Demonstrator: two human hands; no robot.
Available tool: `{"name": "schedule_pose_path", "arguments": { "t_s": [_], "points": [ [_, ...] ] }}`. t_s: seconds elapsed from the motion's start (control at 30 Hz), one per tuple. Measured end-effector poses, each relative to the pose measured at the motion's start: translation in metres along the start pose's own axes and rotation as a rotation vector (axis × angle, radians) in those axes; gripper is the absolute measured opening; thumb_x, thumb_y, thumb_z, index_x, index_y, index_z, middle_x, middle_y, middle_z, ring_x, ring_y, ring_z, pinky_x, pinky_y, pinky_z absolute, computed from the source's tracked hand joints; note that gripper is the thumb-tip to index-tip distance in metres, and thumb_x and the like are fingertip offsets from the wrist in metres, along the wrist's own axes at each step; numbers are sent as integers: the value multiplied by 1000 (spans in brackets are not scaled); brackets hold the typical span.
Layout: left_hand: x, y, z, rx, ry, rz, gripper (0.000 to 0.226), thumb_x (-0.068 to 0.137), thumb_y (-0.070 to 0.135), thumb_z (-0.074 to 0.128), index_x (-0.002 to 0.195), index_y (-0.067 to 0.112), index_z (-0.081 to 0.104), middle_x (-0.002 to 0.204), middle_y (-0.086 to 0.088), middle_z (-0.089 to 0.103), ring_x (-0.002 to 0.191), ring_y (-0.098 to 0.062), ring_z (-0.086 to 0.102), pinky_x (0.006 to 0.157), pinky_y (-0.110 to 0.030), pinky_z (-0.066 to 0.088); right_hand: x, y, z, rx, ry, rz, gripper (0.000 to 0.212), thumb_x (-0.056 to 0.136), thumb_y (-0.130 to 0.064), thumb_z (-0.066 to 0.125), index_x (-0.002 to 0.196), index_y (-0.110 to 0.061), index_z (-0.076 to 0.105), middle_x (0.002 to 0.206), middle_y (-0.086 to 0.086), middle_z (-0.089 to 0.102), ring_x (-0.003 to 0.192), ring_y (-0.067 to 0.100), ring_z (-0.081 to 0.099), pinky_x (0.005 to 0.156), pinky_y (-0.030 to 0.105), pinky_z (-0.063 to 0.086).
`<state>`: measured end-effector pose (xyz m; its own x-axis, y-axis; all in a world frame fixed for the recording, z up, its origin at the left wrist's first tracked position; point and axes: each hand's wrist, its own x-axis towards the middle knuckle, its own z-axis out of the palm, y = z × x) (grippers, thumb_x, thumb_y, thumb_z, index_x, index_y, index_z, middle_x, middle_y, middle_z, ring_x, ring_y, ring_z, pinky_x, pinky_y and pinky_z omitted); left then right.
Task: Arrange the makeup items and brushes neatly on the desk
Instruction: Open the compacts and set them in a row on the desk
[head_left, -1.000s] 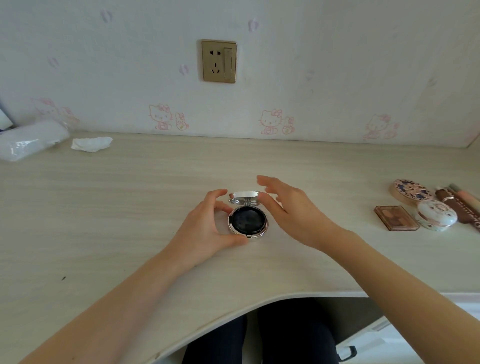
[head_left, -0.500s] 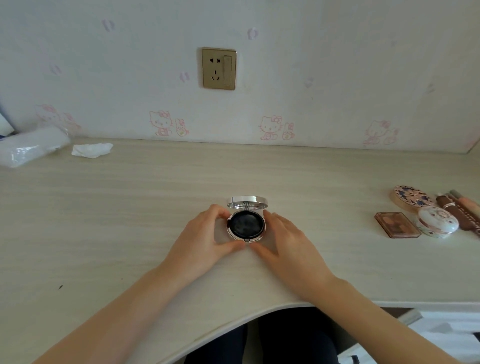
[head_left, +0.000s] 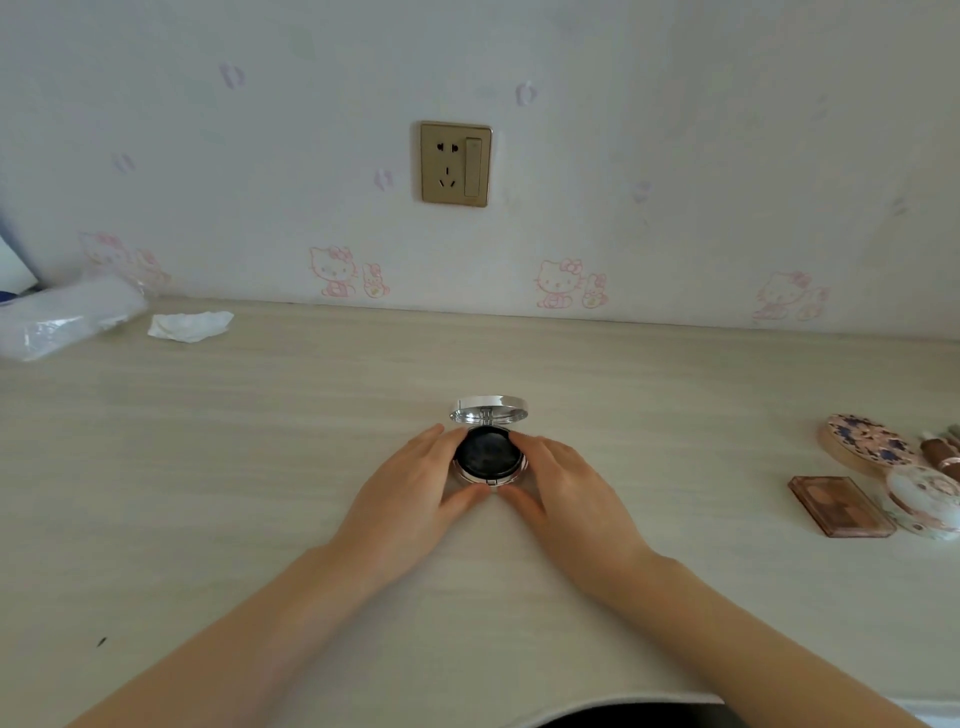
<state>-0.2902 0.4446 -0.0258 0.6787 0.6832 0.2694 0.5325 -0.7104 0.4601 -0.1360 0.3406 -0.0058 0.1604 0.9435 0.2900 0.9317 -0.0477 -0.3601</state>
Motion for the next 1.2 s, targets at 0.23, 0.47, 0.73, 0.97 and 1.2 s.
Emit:
{"name": "schedule_pose_path", "arguments": {
  "t_s": [0.23, 0.47, 0.73, 0.97, 1.2],
  "points": [
    [44, -24, -7, -12, 95, 38, 49, 88, 41, 61, 130, 20, 49, 121, 2, 59, 113, -15, 54, 93, -31, 43, 61, 9, 16, -40, -17, 4, 49, 99, -41, 42, 143, -20, 37, 141, -6, 47, 132, 14, 37, 104, 23, 30],
    [84, -50, -11, -13, 74, -4, 52, 91, 41, 57, 137, 22, 42, 124, 3, 58, 115, -15, 53, 97, -34, 43, 114, 16, 32, -11, -26, 52, 48, 97, -42, 45, 138, -18, 40, 132, 1, 55, 124, 20, 45, 95, 29, 36],
    [122, -68, -12, 42, 42, -67, 45, 93, 43, 52, 131, 18, 47, 117, -3, 58, 114, -22, 53, 95, -38, 41, 156, 22, 41, 6, -55, 99, 39, 97, -39, 44, 128, -14, 46, 126, 5, 57, 121, 24, 45, 90, 32, 38],
    [137, -74, -12, 71, 33, -113, 45, 95, 44, 49, 132, 18, 47, 119, -9, 57, 120, -29, 48, 99, -39, 38, 174, 26, 44, 46, -64, 100, 42, 98, -36, 45, 134, -14, 43, 132, 6, 53, 125, 25, 43, 99, 34, 38],
    [143, -76, -12, 76, 63, -101, 46, 93, 43, 51, 131, 17, 47, 110, -6, 56, 105, -26, 54, 94, -39, 41, 180, 29, 46, 66, -40, 92, 43, 97, -36, 46, 134, -14, 43, 130, 7, 54, 123, 25, 44, 99, 34, 38]
  ]
}}
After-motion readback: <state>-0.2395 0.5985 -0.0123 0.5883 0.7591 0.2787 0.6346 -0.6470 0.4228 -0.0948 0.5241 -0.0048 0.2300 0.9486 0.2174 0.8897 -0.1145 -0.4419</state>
